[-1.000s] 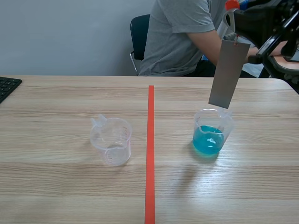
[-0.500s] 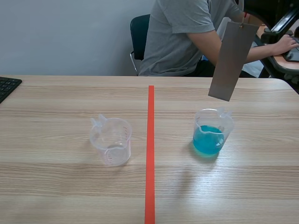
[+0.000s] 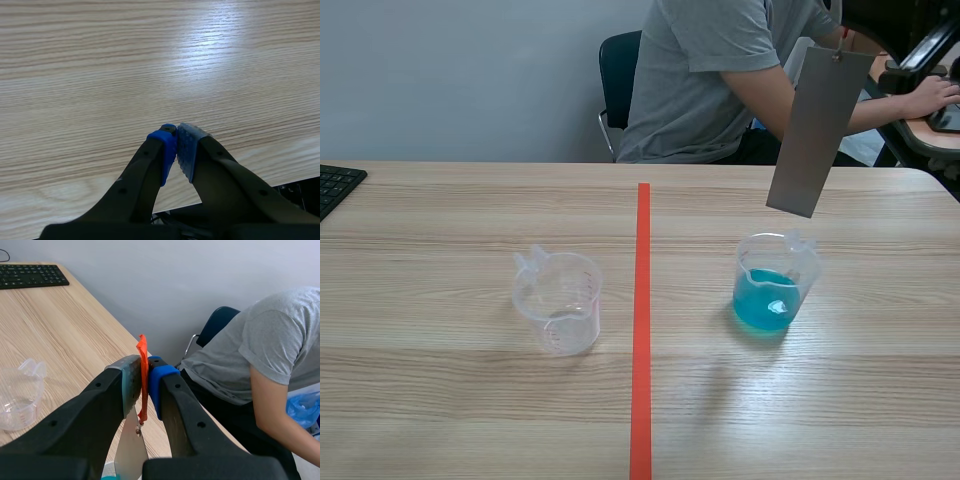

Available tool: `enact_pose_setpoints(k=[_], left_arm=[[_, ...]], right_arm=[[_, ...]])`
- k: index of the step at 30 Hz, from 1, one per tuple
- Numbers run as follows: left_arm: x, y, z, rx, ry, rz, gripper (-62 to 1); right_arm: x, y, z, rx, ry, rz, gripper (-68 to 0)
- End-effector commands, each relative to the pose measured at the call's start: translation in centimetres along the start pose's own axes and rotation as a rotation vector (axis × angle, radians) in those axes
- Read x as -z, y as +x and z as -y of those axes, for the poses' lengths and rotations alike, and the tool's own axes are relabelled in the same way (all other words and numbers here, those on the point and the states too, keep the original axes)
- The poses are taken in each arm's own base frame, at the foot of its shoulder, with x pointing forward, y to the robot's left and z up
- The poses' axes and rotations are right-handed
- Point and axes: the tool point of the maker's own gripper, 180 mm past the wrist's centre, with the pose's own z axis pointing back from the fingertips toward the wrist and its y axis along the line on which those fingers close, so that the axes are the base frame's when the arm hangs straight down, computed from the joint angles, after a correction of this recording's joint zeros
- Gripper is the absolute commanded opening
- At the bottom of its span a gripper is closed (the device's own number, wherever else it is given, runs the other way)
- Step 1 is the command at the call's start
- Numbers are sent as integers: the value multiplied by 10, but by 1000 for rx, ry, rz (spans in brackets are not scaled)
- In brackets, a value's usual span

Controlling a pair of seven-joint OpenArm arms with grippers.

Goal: Do the redox reaction experiment.
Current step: 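Raise the plate and point at it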

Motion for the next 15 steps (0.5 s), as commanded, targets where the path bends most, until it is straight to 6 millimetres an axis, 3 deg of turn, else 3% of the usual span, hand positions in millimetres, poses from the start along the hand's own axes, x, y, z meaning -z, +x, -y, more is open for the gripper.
enact_pose_setpoints(k=[1,4,15], left_arm=[[1,18,4,41,-52,38,-578],[2,38,16,90,-168,67,-578],[9,151,63,298,-450,267,-578]], right_arm=[[-2,10,4,-22,0,28,-662],[-2,10,4,-22,0,28,-662],[-2,10,4,-22,0,28,-662]])
